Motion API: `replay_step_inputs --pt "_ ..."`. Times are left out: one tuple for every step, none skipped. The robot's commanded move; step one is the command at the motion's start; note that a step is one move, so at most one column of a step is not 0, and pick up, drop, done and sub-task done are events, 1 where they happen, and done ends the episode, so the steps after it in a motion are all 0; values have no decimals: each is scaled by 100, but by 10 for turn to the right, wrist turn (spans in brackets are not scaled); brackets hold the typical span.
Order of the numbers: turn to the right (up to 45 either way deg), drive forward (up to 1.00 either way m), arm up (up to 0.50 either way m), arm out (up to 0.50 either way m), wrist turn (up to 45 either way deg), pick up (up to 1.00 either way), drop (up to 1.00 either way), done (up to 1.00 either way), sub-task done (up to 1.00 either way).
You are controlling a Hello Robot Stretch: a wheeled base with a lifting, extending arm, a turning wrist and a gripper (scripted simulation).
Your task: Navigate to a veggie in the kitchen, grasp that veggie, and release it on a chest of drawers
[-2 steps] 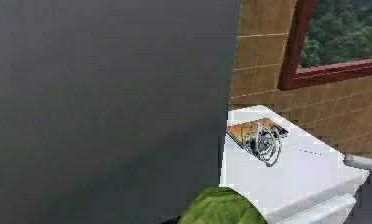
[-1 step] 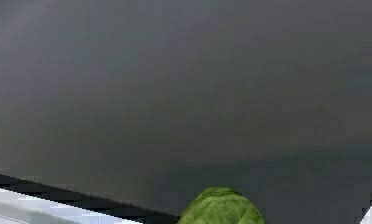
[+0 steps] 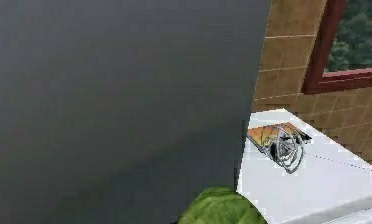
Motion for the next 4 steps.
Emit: replay_step_inputs --pt "-180 0 0 0 0 0 0 0 0" --pt "450 0 0 0 0 0 0 0 0" --pt "360 0 0 0 0 0 0 0 0" --pt "0 15 0 0 0 0 0 0 0"
